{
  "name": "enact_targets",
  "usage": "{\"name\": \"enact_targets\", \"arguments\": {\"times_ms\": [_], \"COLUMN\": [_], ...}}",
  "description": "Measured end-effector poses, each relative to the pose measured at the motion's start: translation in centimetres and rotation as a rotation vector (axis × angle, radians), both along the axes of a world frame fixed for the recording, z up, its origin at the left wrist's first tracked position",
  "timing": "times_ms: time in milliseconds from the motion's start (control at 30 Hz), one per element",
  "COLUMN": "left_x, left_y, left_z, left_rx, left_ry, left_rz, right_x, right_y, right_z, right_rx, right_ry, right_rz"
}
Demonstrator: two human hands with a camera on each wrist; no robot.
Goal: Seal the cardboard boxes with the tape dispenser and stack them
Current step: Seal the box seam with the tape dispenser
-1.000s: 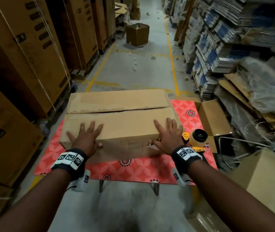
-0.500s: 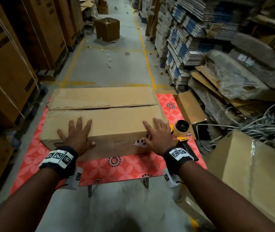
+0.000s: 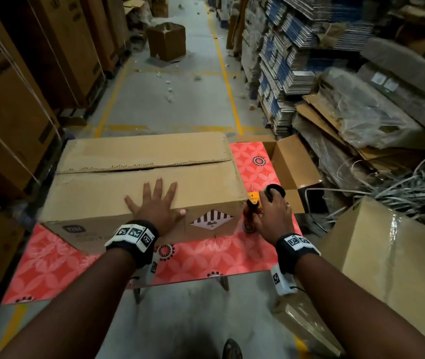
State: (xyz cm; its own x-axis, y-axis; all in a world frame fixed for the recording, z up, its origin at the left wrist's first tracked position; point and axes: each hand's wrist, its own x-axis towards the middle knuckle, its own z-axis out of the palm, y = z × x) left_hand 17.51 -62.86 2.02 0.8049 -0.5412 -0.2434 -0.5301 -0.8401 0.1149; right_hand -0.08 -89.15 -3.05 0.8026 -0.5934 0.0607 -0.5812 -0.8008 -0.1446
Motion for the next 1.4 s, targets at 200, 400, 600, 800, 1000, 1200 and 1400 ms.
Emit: {"name": "enact_targets", "arguments": {"times_ms": [200, 400, 600, 800, 1000, 1200, 1400], "left_x": [0.0, 0.3, 0.3, 0.3, 0.0, -0.4, 0.5], "left_y": [-0.1, -0.2, -0.4, -0.2, -0.4, -0.2, 0.8], "left_z": [-0.5, -0.9, -0.9, -1.2, -0.8, -0.6, 0.8], "left_rx": [0.020, 0.055, 0.068, 0.057, 0.055, 0.022, -0.036], "left_ry": [-0.032, -0.045, -0.044, -0.025, -0.045, -0.036, 0.110], "left_rz": [0.012, 0.028, 0.044, 0.062, 0.058, 0.047, -0.034], "right_x": [-2.4, -1.4, -2.4, -3.0, -3.0, -0.4, 2.8], "right_y": [-5.4, -7.8, -8.7, -8.6, -9.2, -10.1, -4.2], "right_z": [-5.2, -9.2, -10.6, -9.4, -6.2, -1.8, 6.8], "right_rx": [0.180, 0.459, 0.614, 0.735, 0.644, 0.583, 0.624], "right_ry": [0.194, 0.134, 0.170, 0.044, -0.121, -0.304, -0.461], "right_rz": [-0.178, -0.284, -0.282, -0.329, -0.307, -0.246, -0.130]}}
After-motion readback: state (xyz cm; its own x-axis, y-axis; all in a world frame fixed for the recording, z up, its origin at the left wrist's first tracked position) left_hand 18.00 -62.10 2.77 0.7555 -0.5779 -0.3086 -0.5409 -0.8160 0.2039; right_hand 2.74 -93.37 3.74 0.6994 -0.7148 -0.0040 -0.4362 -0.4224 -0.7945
